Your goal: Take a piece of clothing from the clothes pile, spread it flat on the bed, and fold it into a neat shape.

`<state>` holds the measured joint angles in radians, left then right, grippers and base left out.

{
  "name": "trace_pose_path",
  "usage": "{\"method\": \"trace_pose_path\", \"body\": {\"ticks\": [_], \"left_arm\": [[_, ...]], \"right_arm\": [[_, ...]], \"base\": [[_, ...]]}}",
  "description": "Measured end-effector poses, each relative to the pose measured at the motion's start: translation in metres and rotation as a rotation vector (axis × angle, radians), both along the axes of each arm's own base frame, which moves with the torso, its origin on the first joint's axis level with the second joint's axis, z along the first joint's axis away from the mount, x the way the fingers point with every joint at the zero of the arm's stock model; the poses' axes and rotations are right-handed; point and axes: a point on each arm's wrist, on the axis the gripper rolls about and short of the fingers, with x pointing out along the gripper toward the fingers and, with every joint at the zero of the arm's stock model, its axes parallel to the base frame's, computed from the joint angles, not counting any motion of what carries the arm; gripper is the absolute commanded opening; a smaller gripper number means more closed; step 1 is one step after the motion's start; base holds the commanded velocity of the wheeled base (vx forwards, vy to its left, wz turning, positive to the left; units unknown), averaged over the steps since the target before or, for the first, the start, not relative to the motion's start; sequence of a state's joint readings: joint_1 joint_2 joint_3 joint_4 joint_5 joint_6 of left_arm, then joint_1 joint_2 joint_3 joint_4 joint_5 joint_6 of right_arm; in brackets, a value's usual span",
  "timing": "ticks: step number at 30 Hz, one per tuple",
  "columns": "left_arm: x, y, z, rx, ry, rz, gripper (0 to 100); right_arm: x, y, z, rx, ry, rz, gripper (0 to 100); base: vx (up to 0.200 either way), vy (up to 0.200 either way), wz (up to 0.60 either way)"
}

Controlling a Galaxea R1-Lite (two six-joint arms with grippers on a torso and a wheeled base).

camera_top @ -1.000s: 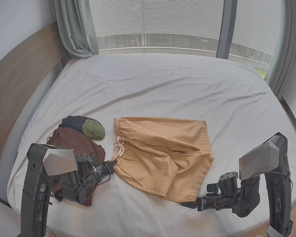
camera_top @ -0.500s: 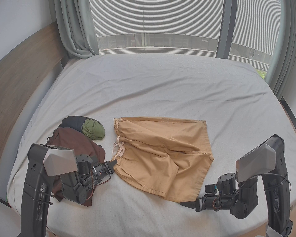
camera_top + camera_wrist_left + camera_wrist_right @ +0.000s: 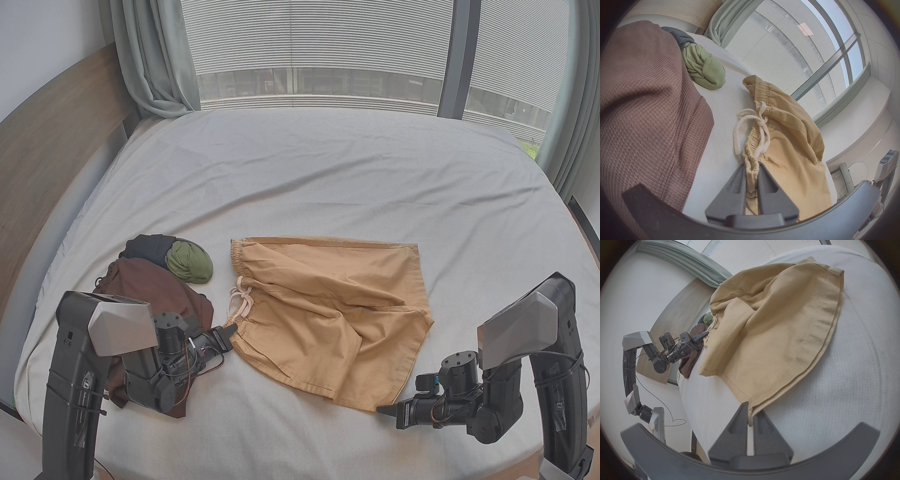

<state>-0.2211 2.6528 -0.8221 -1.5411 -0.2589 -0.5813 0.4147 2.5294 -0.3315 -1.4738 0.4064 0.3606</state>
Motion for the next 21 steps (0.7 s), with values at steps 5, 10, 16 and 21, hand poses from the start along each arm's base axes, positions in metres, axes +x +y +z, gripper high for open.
{"method": "trace_pose_path", "body": {"ticks": [5, 10, 16, 21], "left_arm": [[-0.002, 0.000, -0.001, 0.004, 0.008, 0.003, 0], [-0.009, 0.001, 0.002, 0.011, 0.024, 0.003, 0], [-0.026, 0.006, 0.014, 0.020, 0.058, 0.000, 0], [-0.046, 0.014, 0.023, 0.058, 0.091, -0.003, 0]], "right_arm": [[-0.001, -0.001, 0.000, -0.004, 0.005, -0.003, 0], [-0.004, -0.004, 0.000, -0.009, 0.017, -0.010, 0], [-0.013, -0.014, 0.005, -0.024, 0.040, -0.027, 0], [-0.021, -0.025, 0.010, -0.036, 0.034, -0.045, 0]], "base": [[0.000, 0.000, 0.00], [0.000, 0.000, 0.00], [0.000, 0.000, 0.00], [0.000, 0.000, 0.00]]}}
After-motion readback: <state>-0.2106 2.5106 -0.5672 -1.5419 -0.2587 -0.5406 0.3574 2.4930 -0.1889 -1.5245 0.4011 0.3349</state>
